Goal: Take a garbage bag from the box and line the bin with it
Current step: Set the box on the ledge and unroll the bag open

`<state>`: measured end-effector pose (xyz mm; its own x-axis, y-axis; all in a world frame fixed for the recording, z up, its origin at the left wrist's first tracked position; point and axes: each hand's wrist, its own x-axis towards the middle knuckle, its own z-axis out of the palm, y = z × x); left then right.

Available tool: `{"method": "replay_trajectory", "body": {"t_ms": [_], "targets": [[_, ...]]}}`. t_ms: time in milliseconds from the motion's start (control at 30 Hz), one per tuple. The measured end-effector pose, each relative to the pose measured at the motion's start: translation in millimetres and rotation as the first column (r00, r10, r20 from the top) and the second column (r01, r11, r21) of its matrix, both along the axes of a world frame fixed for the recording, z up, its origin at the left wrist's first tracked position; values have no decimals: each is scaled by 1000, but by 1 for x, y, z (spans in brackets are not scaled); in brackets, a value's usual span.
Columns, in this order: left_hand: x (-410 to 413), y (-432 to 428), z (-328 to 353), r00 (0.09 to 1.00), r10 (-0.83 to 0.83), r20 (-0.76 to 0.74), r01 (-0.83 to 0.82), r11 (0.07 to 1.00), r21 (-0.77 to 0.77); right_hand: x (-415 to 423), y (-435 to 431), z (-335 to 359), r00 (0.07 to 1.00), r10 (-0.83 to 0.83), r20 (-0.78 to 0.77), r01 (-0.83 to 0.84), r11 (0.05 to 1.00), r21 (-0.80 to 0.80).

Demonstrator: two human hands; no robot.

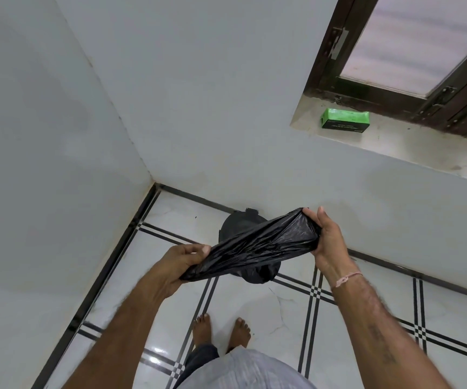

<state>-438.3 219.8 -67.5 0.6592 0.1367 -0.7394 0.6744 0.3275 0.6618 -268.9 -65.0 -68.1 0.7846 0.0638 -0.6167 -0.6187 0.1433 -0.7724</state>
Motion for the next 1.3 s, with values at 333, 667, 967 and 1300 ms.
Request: {"method": "replay_trajectory", "body": {"t_ms": [333, 667, 967, 1300], "targets": [[4, 1, 10, 870, 492, -40, -454, 766, -455, -8, -4, -1, 1000, 1, -31, -4, 997, -80], [24, -10, -9, 897, 366, 246, -361, 930, -65, -36, 48, 14, 923, 350, 158, -325, 931, -164], [81, 9, 58, 794, -134, 593, -286, 779, 558, 9, 105, 83, 453, 564, 691, 42, 760, -648], [44, 59, 30, 880, 21, 475, -289, 816, 501, 15, 126, 68, 561, 604, 566, -91, 725, -683]]}}
